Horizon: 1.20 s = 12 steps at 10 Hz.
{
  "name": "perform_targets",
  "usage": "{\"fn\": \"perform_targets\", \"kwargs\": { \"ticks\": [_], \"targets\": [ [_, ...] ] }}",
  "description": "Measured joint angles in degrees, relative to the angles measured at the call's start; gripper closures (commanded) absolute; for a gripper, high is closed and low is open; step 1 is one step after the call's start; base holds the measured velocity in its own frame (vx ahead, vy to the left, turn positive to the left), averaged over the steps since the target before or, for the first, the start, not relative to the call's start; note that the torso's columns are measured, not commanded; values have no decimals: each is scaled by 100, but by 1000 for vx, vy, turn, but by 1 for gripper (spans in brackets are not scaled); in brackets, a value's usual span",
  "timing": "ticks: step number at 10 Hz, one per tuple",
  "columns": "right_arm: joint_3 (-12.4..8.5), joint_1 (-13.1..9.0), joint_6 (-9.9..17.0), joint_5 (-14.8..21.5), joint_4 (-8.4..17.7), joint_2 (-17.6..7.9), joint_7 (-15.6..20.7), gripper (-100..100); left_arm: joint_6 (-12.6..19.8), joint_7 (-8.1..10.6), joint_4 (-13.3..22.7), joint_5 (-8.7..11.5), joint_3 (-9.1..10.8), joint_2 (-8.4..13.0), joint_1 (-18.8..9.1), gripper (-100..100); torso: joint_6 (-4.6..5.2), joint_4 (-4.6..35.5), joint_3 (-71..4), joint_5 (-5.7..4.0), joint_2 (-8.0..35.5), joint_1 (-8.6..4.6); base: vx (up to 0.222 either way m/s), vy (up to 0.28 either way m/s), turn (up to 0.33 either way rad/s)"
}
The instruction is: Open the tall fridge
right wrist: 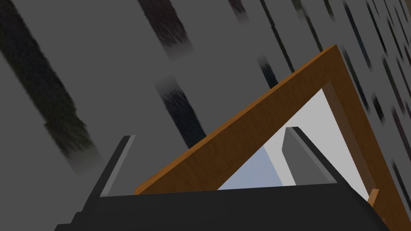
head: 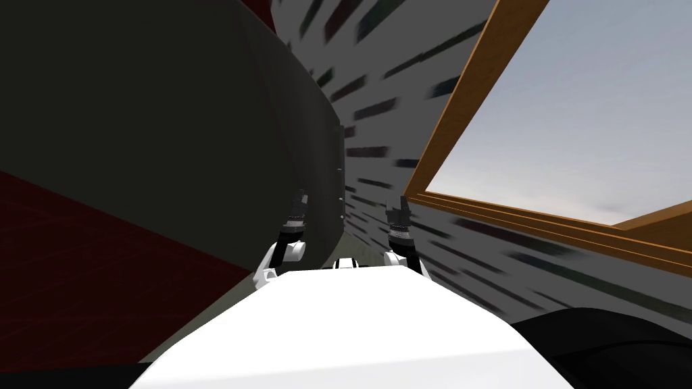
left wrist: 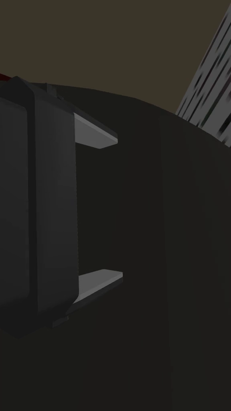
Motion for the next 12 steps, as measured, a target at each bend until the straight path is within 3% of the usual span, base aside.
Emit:
{"fn": "perform_targets", "kwargs": {
  "ticks": [12],
  "targets": [
    [0, 0, 0, 0, 0, 0, 0, 0, 639, -25, 1208, -78, -45, 247, -1850, -100, 0, -1, -3, -1, -4, -2, -41, 17, -20]
  ]
}}
